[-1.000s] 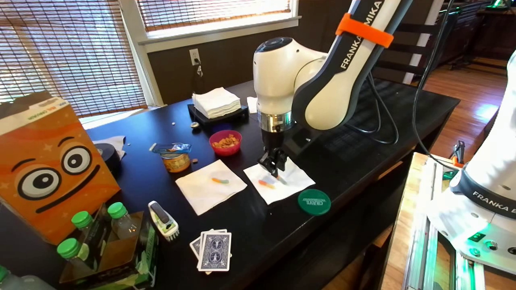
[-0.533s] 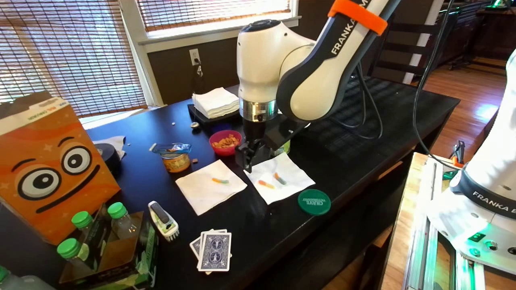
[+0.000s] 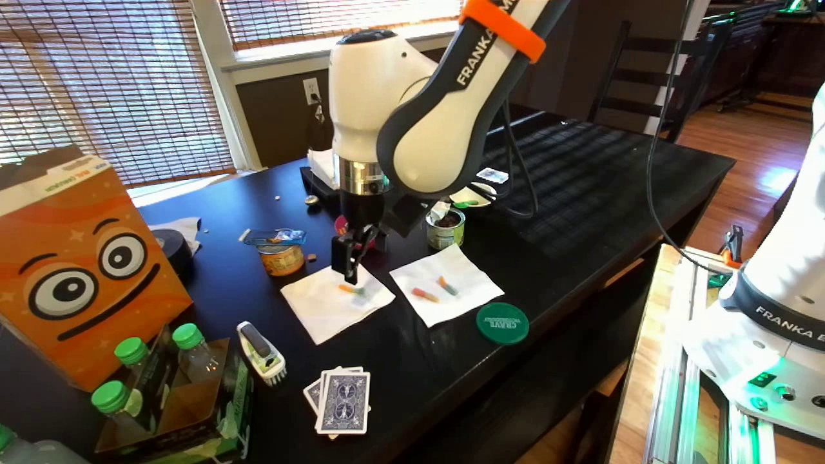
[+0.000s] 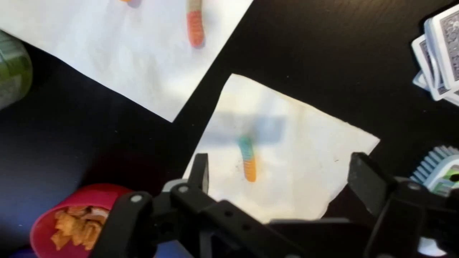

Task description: Move the jelly worms to the serviette on the right

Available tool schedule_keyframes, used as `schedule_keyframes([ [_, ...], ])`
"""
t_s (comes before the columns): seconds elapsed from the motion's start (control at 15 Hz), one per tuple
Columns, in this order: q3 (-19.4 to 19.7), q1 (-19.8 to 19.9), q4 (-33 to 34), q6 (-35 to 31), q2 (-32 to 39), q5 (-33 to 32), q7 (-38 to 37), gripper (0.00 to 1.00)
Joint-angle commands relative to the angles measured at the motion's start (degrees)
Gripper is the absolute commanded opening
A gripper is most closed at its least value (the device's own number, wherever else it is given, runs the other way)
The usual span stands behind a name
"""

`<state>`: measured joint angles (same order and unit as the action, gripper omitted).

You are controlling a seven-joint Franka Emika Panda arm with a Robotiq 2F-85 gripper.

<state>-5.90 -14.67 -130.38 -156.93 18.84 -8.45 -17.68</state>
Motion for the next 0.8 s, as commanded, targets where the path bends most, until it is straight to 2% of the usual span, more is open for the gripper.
schedule_keyframes([
  [0.0, -3.08, 2.84, 7.12, 4.11, 6.56, 3.5, 12.05, 1.0],
  [0.27, -2.22, 2.8, 12.04, 7.61, 10.8, 1.88, 17.2, 1.0],
  [0.73, -1.91, 2.74, 16.97, 8.43, 15.21, 1.41, 21.45, 1.0],
])
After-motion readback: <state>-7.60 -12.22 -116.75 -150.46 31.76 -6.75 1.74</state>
